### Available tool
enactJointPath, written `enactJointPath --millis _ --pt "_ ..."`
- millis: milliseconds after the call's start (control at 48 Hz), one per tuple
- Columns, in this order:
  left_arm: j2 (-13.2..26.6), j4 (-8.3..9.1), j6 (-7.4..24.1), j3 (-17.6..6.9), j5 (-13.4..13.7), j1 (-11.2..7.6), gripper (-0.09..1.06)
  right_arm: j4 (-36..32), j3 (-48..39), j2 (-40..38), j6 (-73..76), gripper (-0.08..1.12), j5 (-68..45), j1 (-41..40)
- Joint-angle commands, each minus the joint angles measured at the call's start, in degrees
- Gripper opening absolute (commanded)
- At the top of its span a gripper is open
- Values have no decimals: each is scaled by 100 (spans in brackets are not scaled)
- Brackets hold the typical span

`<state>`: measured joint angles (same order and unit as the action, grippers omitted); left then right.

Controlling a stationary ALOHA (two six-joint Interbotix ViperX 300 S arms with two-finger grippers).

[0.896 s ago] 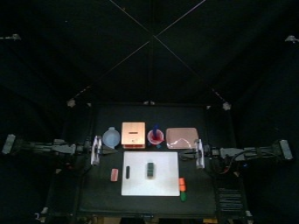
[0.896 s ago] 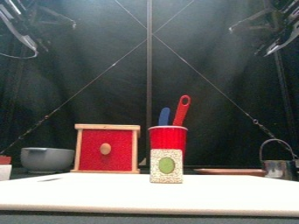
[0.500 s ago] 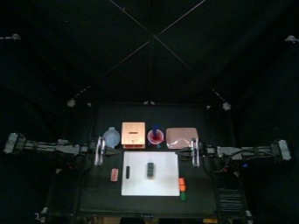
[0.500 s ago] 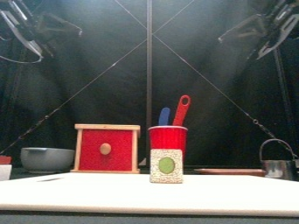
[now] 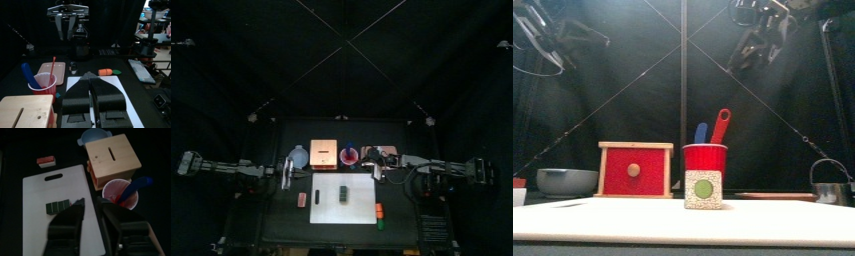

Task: Cut the sushi into 4 pieces with the knife
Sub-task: Pick up the knife at its handle with right hand

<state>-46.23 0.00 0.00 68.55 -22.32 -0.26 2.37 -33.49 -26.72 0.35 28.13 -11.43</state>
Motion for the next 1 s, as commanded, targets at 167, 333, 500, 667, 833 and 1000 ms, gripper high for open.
enactJointPath --millis 167,333,500,667,833,1000 --pt "18 -79 0 -44 -53 0 26 -422 984 782 -88 104 932 -53" --pt "18 -123 0 0 -62 9 26 -721 1433 1327 -141 102 1450 -9" --pt "18 -176 0 44 -53 18 26 -993 1890 1925 -264 102 2232 18" --pt "18 -193 0 70 -53 18 26 -1028 2276 2514 -483 101 3050 9" --pt "18 -202 -9 114 -53 18 26 -1143 2549 2874 -510 101 3419 0" --pt "18 -281 -9 149 -53 9 26 -1283 2654 2997 -510 101 3516 -53"
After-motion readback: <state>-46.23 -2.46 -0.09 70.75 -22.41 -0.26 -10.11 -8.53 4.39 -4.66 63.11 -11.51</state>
